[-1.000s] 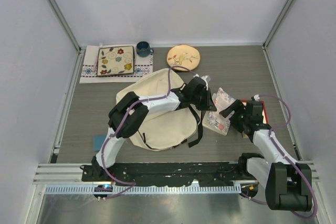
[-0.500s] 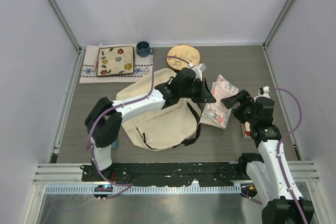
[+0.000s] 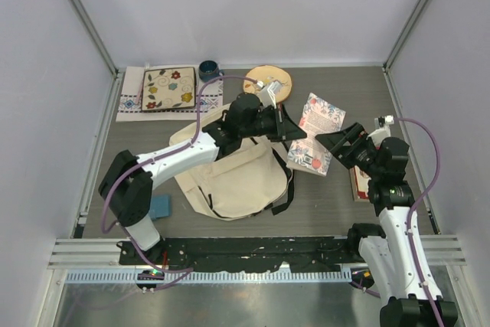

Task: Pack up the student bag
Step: Pick up the book from the center of the board.

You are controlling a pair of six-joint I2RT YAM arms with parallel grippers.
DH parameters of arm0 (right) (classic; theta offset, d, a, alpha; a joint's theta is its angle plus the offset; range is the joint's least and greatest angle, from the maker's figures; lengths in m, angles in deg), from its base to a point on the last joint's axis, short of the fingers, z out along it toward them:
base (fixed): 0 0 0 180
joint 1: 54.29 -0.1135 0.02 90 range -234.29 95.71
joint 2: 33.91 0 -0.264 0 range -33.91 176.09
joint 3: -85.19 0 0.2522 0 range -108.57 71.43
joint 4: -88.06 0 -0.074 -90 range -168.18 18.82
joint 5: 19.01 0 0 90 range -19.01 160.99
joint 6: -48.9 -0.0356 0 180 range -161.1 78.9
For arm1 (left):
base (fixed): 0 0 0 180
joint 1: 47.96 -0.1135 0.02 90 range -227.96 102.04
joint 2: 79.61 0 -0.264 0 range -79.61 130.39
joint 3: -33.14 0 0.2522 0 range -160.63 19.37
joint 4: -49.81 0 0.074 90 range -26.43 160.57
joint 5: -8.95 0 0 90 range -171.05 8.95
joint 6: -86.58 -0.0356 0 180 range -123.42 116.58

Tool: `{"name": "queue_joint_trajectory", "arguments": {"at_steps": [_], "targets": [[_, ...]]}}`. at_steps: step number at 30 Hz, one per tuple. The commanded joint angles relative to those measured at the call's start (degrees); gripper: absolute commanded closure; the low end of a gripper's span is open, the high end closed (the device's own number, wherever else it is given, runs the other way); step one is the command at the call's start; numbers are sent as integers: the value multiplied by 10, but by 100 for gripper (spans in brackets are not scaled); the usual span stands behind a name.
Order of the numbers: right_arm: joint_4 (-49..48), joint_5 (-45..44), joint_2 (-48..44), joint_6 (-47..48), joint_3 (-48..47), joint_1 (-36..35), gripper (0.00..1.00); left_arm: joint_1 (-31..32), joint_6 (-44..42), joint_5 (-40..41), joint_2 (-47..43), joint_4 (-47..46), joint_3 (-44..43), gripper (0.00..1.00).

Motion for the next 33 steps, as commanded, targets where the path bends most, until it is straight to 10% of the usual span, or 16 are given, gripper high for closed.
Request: {"name": "queue_joint_trajectory", "arguments": {"at_steps": [1, 10, 18, 24, 33], "targets": [[-130, 93, -8, -52, 5, 0, 11, 2, 14, -48, -50, -129, -2, 100], [-175, 109, -3, -64, 15, -1, 18, -3, 41, -80, -73, -195, 30, 100], [-188, 110, -11, -69, 10, 0, 68, -15, 30, -52, -94, -162, 52, 100], [-201, 118, -17, -76, 5, 0, 99, -20, -21, 16, -126, -35, 59, 25], [-372, 197, -2, -191, 21, 0, 99, -32, -66, 109, -179, 42, 67, 0]]}}
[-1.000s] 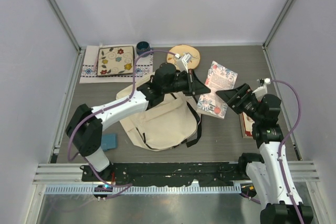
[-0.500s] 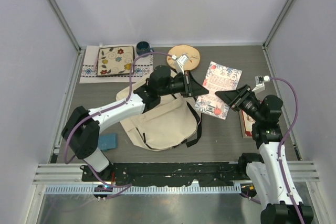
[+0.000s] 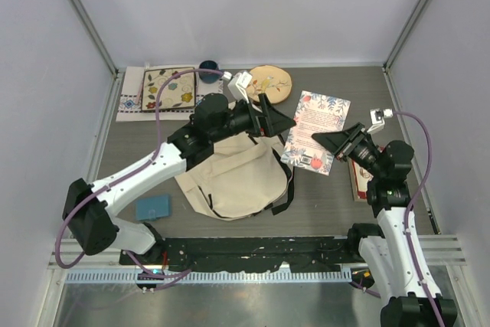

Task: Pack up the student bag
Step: Pick up the book from the center of the board.

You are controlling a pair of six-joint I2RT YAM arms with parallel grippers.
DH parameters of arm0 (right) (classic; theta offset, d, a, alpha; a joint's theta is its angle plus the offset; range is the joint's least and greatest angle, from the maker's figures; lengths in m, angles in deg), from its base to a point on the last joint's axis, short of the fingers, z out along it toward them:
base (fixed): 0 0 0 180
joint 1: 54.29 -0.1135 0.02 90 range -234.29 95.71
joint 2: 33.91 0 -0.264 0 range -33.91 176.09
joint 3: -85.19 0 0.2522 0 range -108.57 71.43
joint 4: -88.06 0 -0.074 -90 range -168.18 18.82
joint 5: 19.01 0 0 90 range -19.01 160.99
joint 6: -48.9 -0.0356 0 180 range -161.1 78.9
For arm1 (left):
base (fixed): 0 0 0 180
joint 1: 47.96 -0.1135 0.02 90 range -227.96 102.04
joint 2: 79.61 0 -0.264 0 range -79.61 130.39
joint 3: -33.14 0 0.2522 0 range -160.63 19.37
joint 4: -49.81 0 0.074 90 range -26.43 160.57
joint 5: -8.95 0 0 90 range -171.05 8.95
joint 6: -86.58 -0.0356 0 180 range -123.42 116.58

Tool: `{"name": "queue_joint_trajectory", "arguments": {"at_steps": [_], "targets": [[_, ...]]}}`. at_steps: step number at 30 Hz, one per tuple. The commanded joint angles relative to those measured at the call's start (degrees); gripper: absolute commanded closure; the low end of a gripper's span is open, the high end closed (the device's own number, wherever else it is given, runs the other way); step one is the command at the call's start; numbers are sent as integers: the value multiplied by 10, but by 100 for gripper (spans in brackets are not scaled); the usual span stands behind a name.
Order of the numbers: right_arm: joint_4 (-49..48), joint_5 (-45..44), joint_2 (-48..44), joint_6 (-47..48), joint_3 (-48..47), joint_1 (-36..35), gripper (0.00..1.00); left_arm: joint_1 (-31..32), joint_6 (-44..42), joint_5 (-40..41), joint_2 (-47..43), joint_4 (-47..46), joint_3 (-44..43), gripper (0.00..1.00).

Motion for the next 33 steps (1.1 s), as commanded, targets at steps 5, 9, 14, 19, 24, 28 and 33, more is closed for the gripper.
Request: {"name": "queue_joint_trajectory", "arguments": {"at_steps": [5, 9, 14, 19, 24, 28, 33], "targets": [[-251, 99, 19, -142, -6, -2, 99, -13, -2, -13, 11, -13, -21, 0], [-314, 136, 33, -177, -10, -4, 99, -18, 22, -44, 28, -70, -28, 0], [-342, 159, 47, -189, -10, -24, 99, -24, 37, -58, 37, -109, -29, 0], [-322, 165, 66, -154, -16, -69, 99, -30, 65, -103, 48, -165, -29, 1], [-242, 143, 74, -87, -33, -95, 99, -30, 77, -138, 54, -193, -26, 30], [-178, 120, 85, -27, -43, -96, 99, -32, 71, -124, 34, -186, 0, 76], [-85, 72, 101, 28, -55, -96, 43, -38, 37, -74, -19, -127, 33, 100]]}}
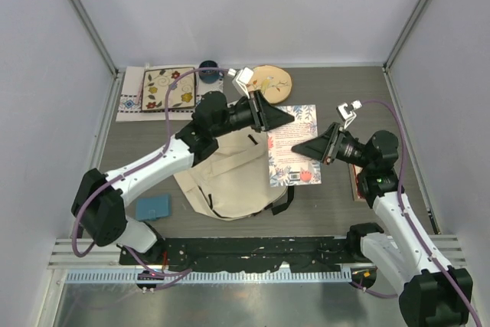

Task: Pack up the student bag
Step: Pick up the book from the center of the board.

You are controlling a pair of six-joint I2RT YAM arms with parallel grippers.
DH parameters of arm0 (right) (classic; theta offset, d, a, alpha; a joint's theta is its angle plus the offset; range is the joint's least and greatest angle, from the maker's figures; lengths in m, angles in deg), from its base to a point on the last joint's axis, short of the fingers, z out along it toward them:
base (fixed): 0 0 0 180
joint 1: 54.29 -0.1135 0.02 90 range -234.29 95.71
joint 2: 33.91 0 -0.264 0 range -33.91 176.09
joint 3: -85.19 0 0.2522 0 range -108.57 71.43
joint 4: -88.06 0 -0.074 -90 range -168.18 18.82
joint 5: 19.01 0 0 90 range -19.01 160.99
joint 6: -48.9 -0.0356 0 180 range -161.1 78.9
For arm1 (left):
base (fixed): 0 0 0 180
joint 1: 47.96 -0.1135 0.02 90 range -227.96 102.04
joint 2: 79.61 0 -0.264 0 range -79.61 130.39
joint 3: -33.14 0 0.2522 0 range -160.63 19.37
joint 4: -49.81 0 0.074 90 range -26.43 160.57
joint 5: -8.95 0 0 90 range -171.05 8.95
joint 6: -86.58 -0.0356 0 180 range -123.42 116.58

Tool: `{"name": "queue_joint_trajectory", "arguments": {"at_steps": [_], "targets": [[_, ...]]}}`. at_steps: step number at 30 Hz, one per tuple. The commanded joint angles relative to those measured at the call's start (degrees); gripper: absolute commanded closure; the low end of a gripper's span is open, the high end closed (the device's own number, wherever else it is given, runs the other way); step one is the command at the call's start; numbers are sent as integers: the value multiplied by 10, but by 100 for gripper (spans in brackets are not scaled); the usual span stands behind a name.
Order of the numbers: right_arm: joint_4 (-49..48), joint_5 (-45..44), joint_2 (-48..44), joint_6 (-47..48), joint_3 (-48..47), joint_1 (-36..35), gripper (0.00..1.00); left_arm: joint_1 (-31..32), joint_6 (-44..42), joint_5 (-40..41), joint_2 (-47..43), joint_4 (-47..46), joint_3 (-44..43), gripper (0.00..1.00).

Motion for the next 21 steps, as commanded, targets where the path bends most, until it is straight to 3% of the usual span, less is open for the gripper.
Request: {"name": "queue_joint_trajectory", "arguments": {"at_steps": [1, 3, 6, 10, 15, 21], "targets": [[91, -86, 6, 86, -51, 5, 33, -7, -35, 59, -77, 37, 30, 100], [172, -140, -1, 135, -59, 5, 19, -8, -50, 165, -127, 97, 53, 100], [273, -197, -22, 183, -64, 4, 17, -14, -49, 311, -187, 168, 87, 100], [271, -215, -64, 152, -9, 3, 17, -20, -26, 423, -291, 210, 128, 100], [186, -243, -101, 61, 50, -33, 17, -22, 20, 492, -353, 211, 165, 100], [93, -363, -112, -29, 93, -149, 17, -22, 81, 495, -373, 155, 213, 100]]}}
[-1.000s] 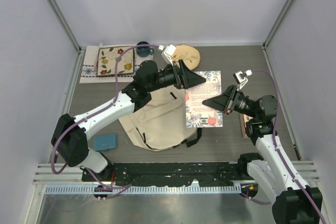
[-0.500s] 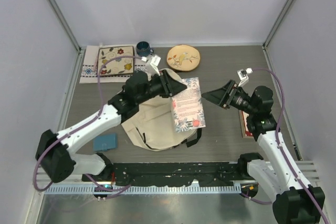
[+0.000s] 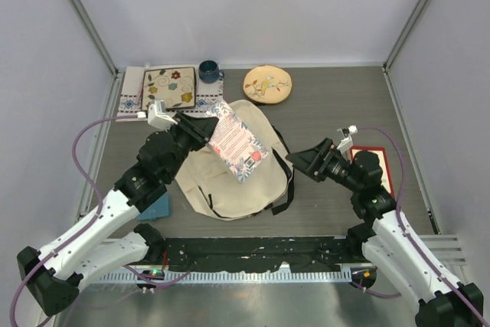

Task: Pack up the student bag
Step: Pick up the book from the center of the board.

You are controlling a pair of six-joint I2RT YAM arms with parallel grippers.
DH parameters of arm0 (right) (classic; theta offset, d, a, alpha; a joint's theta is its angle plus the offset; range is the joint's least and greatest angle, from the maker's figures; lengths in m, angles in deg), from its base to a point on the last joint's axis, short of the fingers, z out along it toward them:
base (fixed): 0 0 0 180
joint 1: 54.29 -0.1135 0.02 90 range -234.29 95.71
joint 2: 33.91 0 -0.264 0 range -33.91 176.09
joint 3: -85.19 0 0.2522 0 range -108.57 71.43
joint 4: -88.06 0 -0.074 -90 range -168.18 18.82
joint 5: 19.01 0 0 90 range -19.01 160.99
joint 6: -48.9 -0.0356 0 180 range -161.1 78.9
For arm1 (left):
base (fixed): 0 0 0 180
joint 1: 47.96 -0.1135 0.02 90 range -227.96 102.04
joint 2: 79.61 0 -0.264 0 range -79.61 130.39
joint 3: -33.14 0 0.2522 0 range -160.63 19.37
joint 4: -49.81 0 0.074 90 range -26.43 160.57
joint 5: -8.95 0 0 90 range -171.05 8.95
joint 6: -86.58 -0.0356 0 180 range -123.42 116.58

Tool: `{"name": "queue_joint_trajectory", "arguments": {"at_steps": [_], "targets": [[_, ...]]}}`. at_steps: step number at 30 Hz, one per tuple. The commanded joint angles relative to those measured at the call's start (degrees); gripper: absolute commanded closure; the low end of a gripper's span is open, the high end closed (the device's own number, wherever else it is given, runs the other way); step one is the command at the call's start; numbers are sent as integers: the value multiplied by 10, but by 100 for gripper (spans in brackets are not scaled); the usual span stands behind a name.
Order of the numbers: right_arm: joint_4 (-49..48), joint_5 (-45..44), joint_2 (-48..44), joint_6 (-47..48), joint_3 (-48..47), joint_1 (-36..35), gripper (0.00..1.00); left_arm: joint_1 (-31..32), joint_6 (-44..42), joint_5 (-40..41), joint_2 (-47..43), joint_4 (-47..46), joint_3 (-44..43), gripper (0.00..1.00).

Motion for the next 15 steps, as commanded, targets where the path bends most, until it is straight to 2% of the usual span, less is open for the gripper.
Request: {"name": "queue_joint_trajectory", "arguments": {"at_steps": [1, 5, 10, 15], "targets": [[-120, -108, -4, -76, 18, -75, 17, 1, 74, 34, -7, -88, 32, 100], [-198, -172, 34, -112, 33, -155, 17, 1, 102, 15, 1, -144, 56, 100], [-302, -201, 114, -144, 59, -208, 17, 0, 126, -5, 20, -211, 78, 100], [-356, -228, 164, -151, 55, -255, 16, 0, 141, -19, 30, -246, 90, 100]]}}
